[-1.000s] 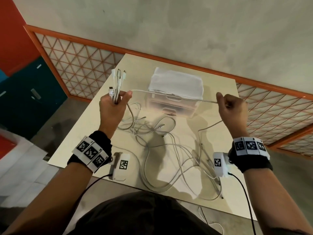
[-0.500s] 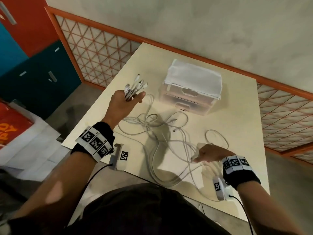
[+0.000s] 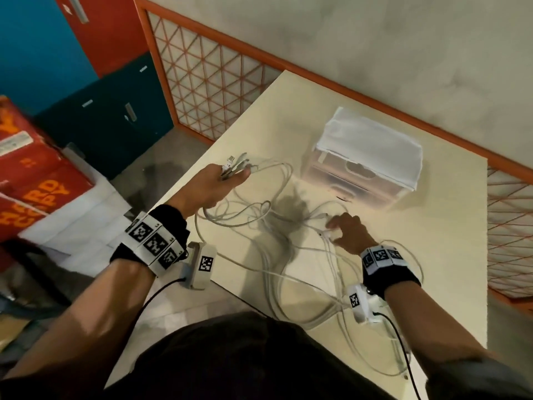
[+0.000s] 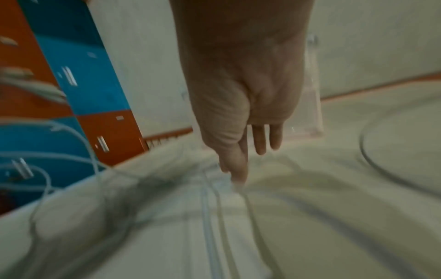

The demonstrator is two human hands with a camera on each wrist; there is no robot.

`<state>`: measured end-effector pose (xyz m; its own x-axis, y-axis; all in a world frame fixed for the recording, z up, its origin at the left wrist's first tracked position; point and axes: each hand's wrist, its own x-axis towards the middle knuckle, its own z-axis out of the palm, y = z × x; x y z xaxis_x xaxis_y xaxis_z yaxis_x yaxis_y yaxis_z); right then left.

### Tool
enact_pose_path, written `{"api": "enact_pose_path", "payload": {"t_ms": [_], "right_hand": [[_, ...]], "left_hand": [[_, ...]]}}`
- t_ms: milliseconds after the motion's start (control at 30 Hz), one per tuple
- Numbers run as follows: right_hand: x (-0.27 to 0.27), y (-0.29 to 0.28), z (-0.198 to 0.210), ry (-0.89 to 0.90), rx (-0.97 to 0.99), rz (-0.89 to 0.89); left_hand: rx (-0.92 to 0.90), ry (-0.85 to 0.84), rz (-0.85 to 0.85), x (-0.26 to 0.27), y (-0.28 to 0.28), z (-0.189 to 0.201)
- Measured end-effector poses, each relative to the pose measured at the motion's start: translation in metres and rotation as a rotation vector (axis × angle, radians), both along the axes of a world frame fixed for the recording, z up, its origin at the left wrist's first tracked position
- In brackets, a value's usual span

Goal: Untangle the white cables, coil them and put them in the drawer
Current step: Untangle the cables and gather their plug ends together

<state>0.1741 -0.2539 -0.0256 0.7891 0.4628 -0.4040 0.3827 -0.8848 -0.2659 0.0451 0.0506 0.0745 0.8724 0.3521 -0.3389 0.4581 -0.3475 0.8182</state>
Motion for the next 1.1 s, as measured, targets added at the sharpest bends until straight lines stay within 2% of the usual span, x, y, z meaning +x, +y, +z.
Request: {"api": "enact_pose_path", "payload": {"t_ms": [100,200,267,367,467,567,633,767,900,1000,1100], "right_hand": [[-0.009,0.002,-0.010,-0.034,-0.138,-0.063],[-0.004,-0.004,-0.004,0.001,-0.095,-0.093],[0.004,-0.002,0.009,-0.026,0.071,-0.094],[0.007,0.014,0.053,-0.076,0.350,-0.134],[0.002,0.036,0.107,0.011,0.621,-0.168],[-0.012,0.053,0.153,0.122,0.879,-0.147],[-0.021,0.063,0.172,0.194,0.983,-0.152],[-0.036,0.077,0.176,0.238,1.049,-0.203],[-0.041,0.079,0.171,0.229,1.094,-0.269],[-0.044,0.077,0.168,0.153,1.087,-0.302],[-0.047,0.076,0.160,0.038,0.995,-0.302]], "left_hand": [[-0.038,0.074,-0.090,-0.006,0.014,-0.001],[-0.034,0.091,-0.098,-0.005,0.014,-0.001],[-0.026,0.086,-0.096,-0.001,0.007,0.001],[0.029,0.025,-0.158,0.007,-0.010,0.008],[0.041,-0.115,-0.178,0.015,-0.028,0.012],[-0.053,-0.277,-0.183,0.021,-0.046,0.013],[-0.131,-0.360,-0.196,0.025,-0.058,0.014],[-0.279,-0.430,-0.262,0.028,-0.077,0.012],[-0.225,-0.465,-0.327,0.025,-0.087,0.014],[-0.345,-0.428,-0.332,0.022,-0.093,0.022],[-0.434,-0.436,-0.270,0.023,-0.093,0.034]]}}
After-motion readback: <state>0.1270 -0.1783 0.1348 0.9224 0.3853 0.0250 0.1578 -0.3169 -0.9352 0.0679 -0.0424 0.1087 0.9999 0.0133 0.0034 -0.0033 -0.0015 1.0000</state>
